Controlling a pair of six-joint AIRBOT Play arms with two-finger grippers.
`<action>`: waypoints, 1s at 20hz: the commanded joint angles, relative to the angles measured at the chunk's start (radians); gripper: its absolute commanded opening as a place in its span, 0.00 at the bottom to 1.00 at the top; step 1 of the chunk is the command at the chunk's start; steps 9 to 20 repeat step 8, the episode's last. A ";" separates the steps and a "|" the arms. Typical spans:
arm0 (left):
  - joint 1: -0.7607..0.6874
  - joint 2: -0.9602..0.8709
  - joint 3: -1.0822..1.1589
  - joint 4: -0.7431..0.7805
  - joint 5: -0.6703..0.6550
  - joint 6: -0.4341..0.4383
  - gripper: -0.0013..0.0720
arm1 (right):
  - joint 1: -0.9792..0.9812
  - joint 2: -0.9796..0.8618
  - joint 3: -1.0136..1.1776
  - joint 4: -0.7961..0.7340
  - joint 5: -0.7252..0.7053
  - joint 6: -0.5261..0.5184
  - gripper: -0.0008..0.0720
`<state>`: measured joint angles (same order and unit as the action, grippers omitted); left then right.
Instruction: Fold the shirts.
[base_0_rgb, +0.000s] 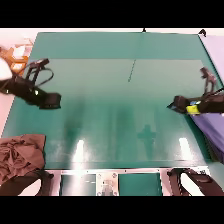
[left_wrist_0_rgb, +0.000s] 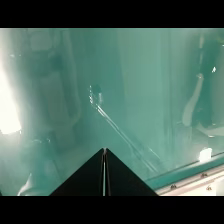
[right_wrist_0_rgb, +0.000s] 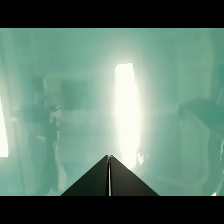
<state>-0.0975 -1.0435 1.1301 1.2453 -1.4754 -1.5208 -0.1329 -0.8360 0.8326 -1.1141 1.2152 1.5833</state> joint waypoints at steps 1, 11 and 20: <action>-0.020 0.146 -0.146 0.004 0.016 -0.028 0.05 | 0.142 0.048 -0.093 0.008 -0.061 -0.002 0.04; -0.020 0.151 -0.146 0.004 0.035 -0.027 0.05 | 0.166 0.048 -0.093 0.014 -0.063 -0.003 0.04; -0.020 0.151 -0.146 0.004 0.035 -0.027 0.05 | 0.166 0.048 -0.093 0.014 -0.063 -0.003 0.04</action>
